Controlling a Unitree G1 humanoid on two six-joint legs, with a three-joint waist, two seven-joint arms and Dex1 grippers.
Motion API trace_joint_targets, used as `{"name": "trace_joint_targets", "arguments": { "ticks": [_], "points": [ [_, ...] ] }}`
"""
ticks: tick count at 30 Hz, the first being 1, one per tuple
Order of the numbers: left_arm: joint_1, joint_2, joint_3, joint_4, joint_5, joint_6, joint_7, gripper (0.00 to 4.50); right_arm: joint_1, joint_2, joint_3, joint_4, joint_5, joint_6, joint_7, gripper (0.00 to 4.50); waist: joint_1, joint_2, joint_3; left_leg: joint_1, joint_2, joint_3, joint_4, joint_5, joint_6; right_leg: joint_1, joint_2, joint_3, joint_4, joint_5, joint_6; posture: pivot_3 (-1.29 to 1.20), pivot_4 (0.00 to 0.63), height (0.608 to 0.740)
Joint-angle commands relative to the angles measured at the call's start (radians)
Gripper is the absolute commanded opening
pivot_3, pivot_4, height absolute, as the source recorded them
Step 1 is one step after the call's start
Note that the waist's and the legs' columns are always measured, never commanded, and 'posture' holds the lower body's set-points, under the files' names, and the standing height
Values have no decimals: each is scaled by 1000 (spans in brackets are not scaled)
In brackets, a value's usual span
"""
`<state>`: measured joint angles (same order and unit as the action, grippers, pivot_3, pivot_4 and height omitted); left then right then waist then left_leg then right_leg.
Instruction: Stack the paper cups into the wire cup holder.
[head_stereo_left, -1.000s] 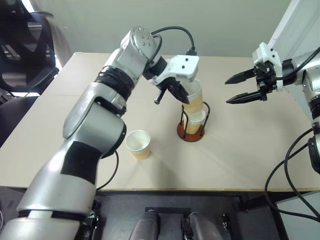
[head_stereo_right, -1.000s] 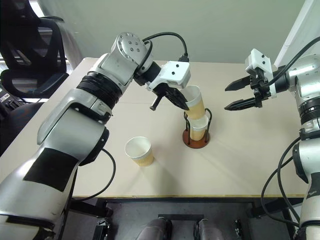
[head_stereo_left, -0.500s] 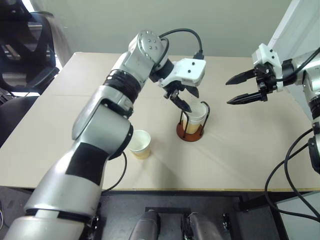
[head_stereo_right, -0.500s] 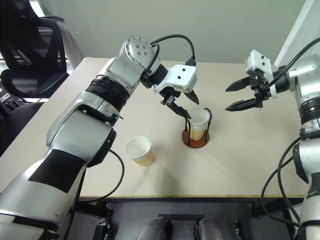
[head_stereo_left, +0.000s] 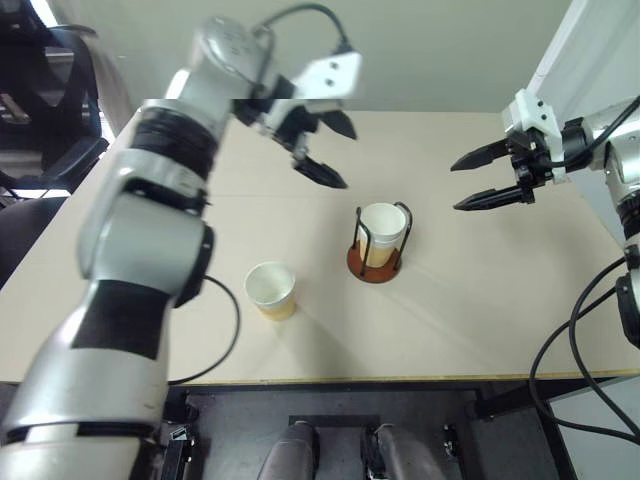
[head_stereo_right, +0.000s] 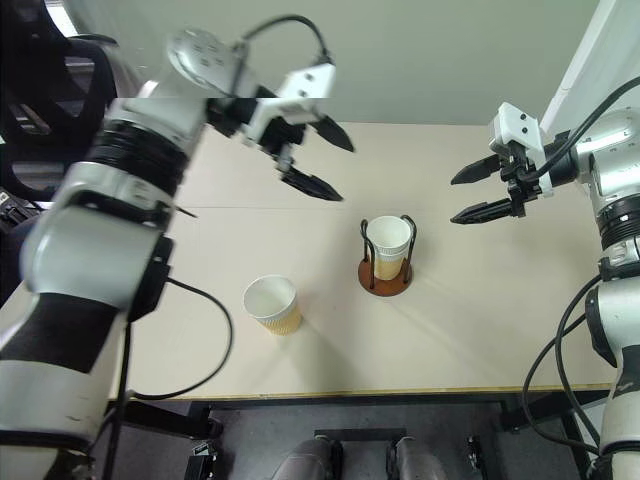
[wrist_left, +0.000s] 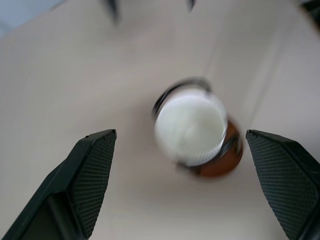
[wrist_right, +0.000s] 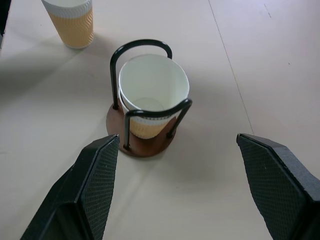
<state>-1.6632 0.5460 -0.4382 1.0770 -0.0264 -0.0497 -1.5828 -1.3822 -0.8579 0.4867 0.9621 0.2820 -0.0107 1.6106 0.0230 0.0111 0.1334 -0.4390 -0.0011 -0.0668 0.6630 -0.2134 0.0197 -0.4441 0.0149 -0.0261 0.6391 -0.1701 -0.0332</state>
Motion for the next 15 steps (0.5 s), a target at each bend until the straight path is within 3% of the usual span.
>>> {"name": "trace_joint_targets", "arguments": {
  "ticks": [1,6,15],
  "points": [
    [43,161,-143,-240,-179,109,-32,4437,1,-10,19,-84,52,13,4,3812,-3,0,0,0,0,0,0,0,0,0,0,0,0,0,0,0,150,740],
    [110,434,-368,-588,-401,244,-32,4437,-14,-4,41,-85,58,11,4,3812,-4,1,0,-1,0,0,1,0,0,0,0,0,-2,0,0,0,150,740],
    [170,612,-467,-951,-519,408,-32,4437,-36,3,58,-70,60,9,4,3812,1,1,0,-1,-1,-1,3,1,2,1,-1,0,-3,-3,-7,0,150,740]
  ]
}}
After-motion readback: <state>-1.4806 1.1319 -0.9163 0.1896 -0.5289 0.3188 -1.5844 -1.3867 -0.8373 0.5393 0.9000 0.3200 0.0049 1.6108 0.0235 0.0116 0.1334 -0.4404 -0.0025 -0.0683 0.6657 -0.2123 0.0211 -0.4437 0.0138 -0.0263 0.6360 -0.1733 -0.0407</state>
